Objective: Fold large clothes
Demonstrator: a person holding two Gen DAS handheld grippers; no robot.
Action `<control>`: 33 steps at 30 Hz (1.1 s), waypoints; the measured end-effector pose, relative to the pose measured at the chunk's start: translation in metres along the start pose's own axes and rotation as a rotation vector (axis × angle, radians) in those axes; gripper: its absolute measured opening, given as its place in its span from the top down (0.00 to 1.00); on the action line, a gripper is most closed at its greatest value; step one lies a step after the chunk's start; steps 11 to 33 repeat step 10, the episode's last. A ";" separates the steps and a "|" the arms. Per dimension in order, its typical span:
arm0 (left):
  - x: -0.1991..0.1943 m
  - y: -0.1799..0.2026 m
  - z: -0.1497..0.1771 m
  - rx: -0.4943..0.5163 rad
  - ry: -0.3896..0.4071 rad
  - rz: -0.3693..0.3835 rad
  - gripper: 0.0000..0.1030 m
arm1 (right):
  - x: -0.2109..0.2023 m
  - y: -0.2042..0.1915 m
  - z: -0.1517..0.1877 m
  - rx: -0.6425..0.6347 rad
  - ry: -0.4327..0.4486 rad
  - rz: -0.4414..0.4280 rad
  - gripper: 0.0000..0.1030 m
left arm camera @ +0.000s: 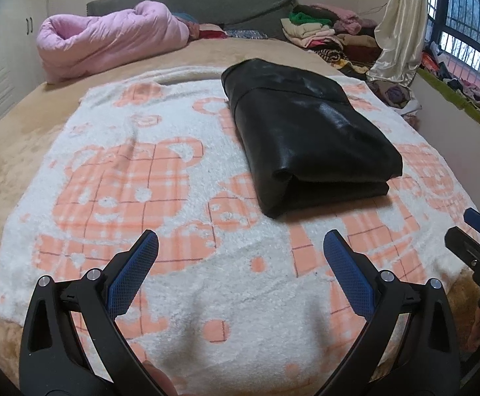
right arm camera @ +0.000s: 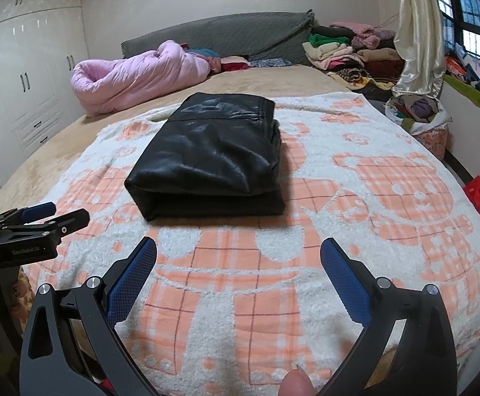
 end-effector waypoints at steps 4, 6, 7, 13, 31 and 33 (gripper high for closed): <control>0.009 -0.026 -0.007 -0.073 -0.050 -0.001 0.09 | -0.024 0.033 -0.003 0.080 0.047 0.075 0.04; 0.012 -0.049 -0.012 -0.108 -0.066 -0.018 0.09 | -0.048 0.076 0.001 0.172 0.086 0.162 0.04; 0.013 -0.078 -0.018 -0.151 -0.073 -0.037 0.09 | -0.059 0.100 0.005 0.216 0.097 0.217 0.04; 0.009 -0.164 -0.032 -0.272 -0.081 -0.108 0.09 | -0.098 0.202 0.039 0.379 0.096 0.510 0.04; 0.009 -0.164 -0.032 -0.272 -0.081 -0.108 0.09 | -0.098 0.202 0.039 0.379 0.096 0.510 0.04; 0.009 -0.164 -0.032 -0.272 -0.081 -0.108 0.09 | -0.098 0.202 0.039 0.379 0.096 0.510 0.04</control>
Point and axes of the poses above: each gripper's, at about its wrist camera, not at the fingertips, and x roughly the way its jaws point, y to its right, z to its underside, the point moved 3 cm from there along x, roughly the way its jaws point, and after that the axes turned 1 degree about -x, right-handed, at the moved point
